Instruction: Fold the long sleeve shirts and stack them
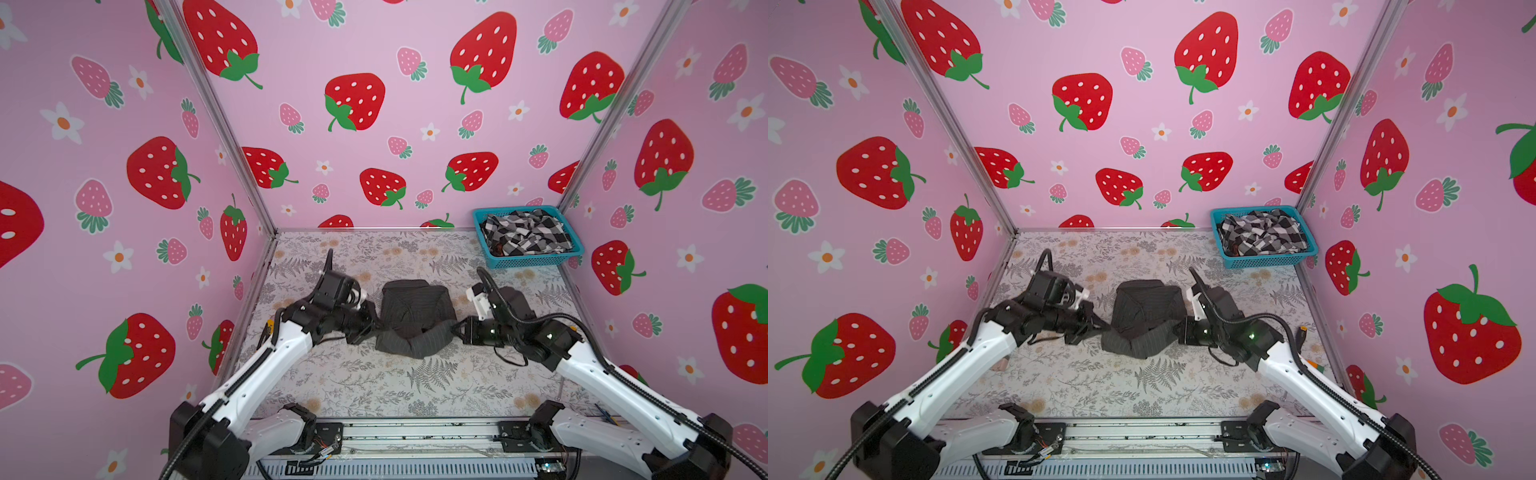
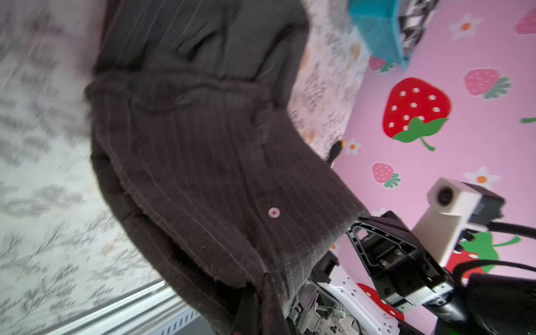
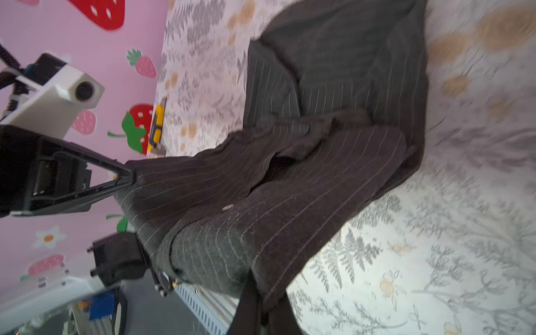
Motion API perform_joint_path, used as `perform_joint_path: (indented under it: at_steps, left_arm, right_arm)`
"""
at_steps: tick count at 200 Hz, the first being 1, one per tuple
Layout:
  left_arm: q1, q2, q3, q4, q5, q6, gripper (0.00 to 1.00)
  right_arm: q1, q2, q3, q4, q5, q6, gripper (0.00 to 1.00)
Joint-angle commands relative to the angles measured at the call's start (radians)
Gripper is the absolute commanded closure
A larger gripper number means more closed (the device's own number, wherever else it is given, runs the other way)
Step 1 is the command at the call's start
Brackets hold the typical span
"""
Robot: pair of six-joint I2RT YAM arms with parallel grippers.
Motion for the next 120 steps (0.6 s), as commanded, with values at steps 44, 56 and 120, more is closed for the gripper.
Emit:
perform_joint_path:
  at_steps: [44, 56, 120]
  left_arm:
    - [0.080, 0.865, 0.667, 0.048, 0.033, 0.129, 0.58]
    - [0.127, 0.927, 0.663, 0.134, 0.050, 0.058, 0.42]
    - [0.227, 0.684, 0.613, 0.105, -0.014, 0.077, 0.45]
  right_arm:
    - [-0.314, 0.718, 0.531, -0.079, -0.063, -0.364, 0.20]
    - [-0.322, 0.795, 0.662, -0.136, 0.000, -0.394, 0.15]
    - [-0.271, 0.667, 0.563, -0.100, 0.044, -0.423, 0.15]
